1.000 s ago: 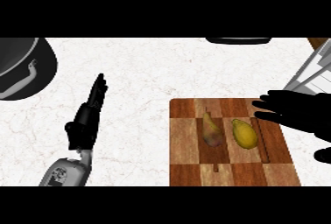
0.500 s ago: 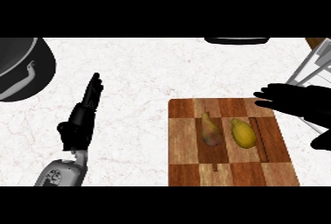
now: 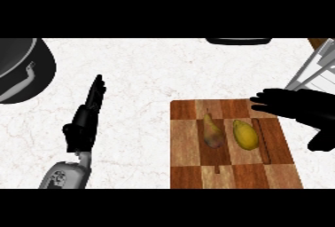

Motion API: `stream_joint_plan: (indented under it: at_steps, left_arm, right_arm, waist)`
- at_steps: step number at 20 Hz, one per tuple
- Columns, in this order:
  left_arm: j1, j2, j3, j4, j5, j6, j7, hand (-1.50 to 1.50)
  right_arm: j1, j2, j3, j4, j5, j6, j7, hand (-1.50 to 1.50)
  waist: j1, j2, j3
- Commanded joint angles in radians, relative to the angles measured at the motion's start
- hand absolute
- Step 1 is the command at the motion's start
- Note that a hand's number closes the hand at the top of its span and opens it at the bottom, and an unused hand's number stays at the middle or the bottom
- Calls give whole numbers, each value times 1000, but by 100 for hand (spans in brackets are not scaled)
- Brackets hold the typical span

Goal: Pick the lemon from the cutting board and place it in the tiered basket

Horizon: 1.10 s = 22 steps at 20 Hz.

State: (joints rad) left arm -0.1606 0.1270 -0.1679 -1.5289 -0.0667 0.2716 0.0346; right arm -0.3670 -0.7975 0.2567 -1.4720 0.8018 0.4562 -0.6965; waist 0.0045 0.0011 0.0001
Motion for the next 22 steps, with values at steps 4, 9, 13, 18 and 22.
stream_joint_plan:
  at_steps: [4, 9, 13, 18, 22]
  left_arm:
    - [-26, -8, 28, 22, -2, -28, -5, 0]
    - [-46, -11, 38, 23, -11, -39, 27, 0]
    - [-48, -37, 13, -11, -48, -8, 61, 0]
    - [17, -14, 72, 7, 4, -66, -20, 0]
    - [-24, -30, 77, 33, -20, -59, -20, 0]
  right_arm:
    - [-15, 43, 20, 62, 39, 31, -85, -150]
    - [-62, 37, 10, 44, 21, 104, -74, -150]
    - [-32, 145, 103, 65, 82, 52, 25, -150]
    - [-13, 96, 44, 44, 73, 86, -38, -150]
    - [-59, 163, 56, 147, 131, 50, -35, -150]
  waist:
    - [-2, 0, 0]
    - [-2, 0, 0]
    - [1, 0, 0]
    - [-4, -2, 0]
    - [-1, 0, 0]
